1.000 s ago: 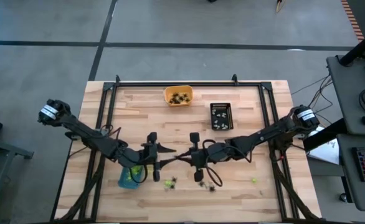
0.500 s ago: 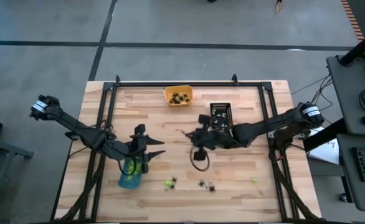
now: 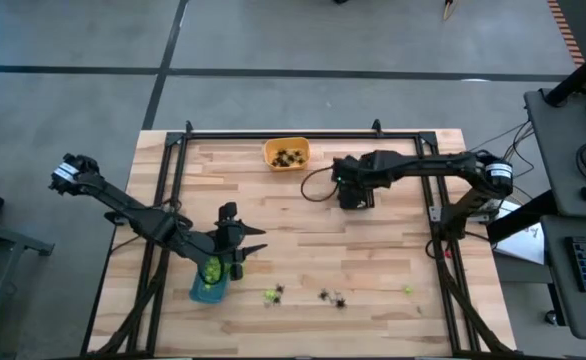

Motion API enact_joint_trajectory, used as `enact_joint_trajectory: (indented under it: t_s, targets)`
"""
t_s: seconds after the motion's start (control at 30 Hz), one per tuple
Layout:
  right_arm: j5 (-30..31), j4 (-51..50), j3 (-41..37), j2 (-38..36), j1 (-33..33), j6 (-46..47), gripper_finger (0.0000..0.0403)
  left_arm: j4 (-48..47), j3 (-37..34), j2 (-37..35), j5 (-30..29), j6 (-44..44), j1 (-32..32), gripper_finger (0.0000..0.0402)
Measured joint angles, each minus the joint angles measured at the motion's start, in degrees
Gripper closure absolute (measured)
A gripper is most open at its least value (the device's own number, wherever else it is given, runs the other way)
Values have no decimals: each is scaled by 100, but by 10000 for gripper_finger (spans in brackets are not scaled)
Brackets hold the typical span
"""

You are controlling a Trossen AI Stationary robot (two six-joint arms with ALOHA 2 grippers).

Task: Sort Halloween decoration
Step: Put the black spider toy into the yellow bin

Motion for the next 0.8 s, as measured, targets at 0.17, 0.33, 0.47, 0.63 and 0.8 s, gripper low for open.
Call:
enact_joint_trajectory:
  t_s: [0.17,0.33,0.47,0.63,0.8]
  targets:
    - [-161,864,-219,0,-304,-643,394,0,0,181,-1,-2,0,267]
    - [-1350,2659,-221,19,-604,-1578,394,11,0,245,-4,13,0,267]
    - [-2461,4304,-219,171,-950,-1985,394,76,0,245,-50,15,0,267]
    - [-3103,6033,-216,647,-1279,-2177,394,137,0,245,-59,15,0,267]
    - [-3091,6439,-33,1101,-1481,-2158,393,133,0,245,-59,15,0,267]
